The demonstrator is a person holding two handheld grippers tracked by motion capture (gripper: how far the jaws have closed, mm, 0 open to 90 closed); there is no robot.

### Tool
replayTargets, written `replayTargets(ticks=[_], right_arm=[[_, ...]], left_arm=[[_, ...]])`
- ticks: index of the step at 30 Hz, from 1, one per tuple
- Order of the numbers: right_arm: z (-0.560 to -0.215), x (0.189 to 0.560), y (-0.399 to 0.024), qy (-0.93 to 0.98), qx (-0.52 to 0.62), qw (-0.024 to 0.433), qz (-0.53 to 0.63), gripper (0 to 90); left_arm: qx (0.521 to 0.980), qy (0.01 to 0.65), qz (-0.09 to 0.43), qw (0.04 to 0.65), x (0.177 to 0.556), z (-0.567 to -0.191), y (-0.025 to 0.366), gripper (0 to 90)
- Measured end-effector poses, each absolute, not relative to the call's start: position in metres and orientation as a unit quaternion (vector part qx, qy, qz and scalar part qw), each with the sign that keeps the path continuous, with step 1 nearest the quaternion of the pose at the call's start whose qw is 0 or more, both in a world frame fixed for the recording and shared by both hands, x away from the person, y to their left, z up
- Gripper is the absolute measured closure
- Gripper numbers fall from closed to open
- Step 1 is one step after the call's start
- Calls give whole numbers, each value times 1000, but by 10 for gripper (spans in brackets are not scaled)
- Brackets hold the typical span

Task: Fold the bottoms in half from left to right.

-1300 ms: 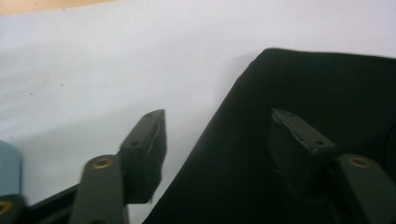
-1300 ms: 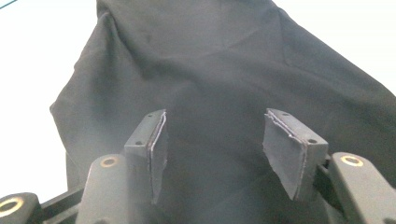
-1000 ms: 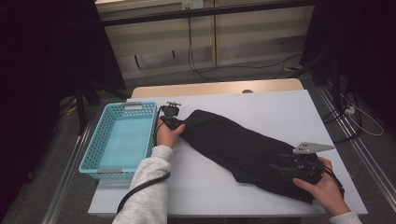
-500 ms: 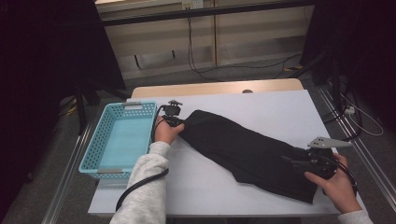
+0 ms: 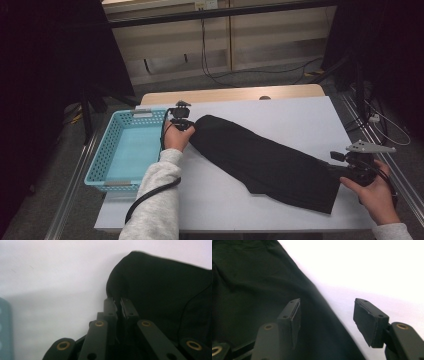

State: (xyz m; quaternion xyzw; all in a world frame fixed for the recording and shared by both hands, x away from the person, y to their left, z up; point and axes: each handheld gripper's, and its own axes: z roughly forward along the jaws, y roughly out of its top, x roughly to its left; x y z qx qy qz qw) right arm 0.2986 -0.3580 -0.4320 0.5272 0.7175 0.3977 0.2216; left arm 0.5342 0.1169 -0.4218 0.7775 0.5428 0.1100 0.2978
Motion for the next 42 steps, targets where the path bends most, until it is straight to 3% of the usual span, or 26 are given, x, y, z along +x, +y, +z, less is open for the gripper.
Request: replayTargets(ticks=[7,10,11,12,13,18,36,39,40,42], right_arm=[[-434,300,-367,707,542,221,397,392],[-436,300,-365,712,539,218,394,395],[-436,301,-364,713,539,218,392,397],[-438,302,-361,718,535,213,390,401],[-438,302,-361,718,535,213,390,401],[-440,303,-351,728,525,205,391,399],[-440,303,-332,751,491,187,400,389],[-439,303,-332,751,490,188,400,389],[-439,303,-331,751,490,188,401,389],[-440,303,-330,751,491,186,402,389]], left_arm=[[771,547,115,306,536,-422,121,811],[767,547,119,312,536,-425,124,577],[765,549,116,316,536,-425,125,577],[763,549,123,318,535,-425,125,389],[763,548,130,316,535,-424,125,389],[778,531,151,299,535,-425,126,217],[788,524,158,280,537,-453,124,142],[787,528,153,279,536,-451,127,200],[787,527,151,283,536,-450,129,290],[786,528,148,284,535,-449,130,381]])
